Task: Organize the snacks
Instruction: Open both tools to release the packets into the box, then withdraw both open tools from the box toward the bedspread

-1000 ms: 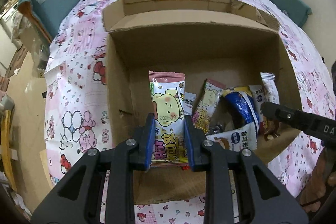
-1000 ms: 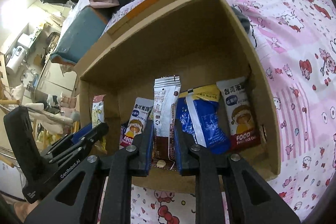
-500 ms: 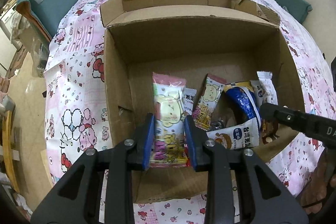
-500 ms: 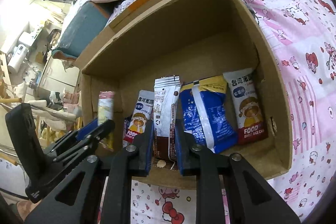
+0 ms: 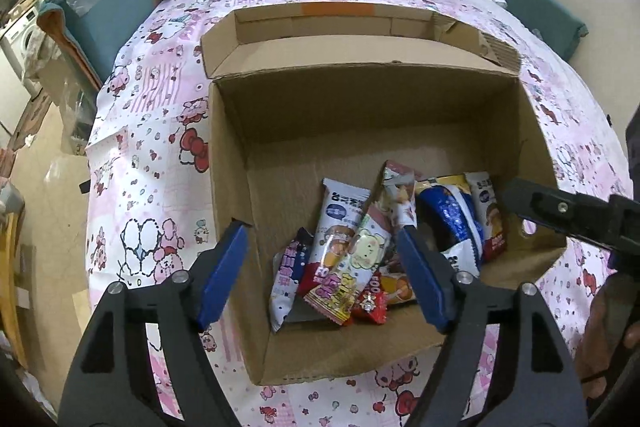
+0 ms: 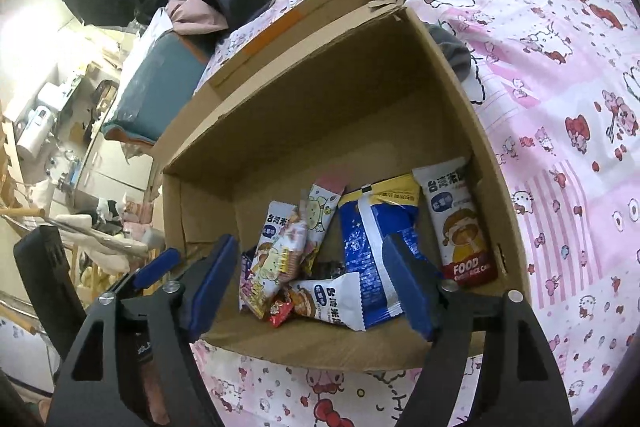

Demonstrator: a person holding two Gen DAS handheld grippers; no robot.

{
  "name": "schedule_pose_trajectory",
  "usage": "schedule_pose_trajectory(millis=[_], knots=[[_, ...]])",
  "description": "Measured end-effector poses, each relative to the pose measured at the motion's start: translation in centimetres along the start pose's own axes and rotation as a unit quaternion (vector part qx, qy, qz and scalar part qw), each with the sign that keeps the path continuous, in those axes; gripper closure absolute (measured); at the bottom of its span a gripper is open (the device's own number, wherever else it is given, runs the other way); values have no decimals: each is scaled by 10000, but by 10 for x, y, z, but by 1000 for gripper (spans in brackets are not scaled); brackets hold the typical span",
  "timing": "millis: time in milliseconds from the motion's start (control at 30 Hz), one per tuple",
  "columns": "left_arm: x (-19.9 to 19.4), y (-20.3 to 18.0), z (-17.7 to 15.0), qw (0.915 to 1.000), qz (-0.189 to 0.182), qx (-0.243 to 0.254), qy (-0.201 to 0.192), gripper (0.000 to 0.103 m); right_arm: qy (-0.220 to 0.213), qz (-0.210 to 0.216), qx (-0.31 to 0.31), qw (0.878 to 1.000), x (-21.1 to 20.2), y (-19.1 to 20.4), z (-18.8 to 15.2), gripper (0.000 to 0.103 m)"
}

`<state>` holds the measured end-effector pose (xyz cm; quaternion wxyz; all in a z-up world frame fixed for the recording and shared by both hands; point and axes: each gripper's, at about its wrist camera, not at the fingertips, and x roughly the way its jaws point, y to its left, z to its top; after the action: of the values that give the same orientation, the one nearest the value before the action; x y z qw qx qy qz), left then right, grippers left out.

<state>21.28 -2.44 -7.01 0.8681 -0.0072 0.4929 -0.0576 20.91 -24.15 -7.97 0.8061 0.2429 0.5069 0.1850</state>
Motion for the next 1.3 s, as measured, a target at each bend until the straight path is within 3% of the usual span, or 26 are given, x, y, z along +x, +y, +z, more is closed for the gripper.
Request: schedule_pose_trajectory(millis=[200, 300, 600, 933, 1300], knots=[[-21, -2, 3, 9995, -136, -129, -242, 29, -319, -24, -34, 9995, -24, 5, -7, 26], [-30, 4, 1, 9986, -392, -299, -191, 29, -363, -70, -16, 9993, -35, 6, -16, 26], [-55, 9, -9, 9978, -437, -330, -362, 29, -356, -135, 177, 9991, -52, 1, -32, 26], [-63, 7, -32, 9970, -606, -438, -211, 29, -311, 36, 739, 9968, -67, -19, -56, 26], [-43, -16, -63, 9973, -634, -216, 290, 29, 169, -687, 951, 9929, -58, -56, -83, 26]])
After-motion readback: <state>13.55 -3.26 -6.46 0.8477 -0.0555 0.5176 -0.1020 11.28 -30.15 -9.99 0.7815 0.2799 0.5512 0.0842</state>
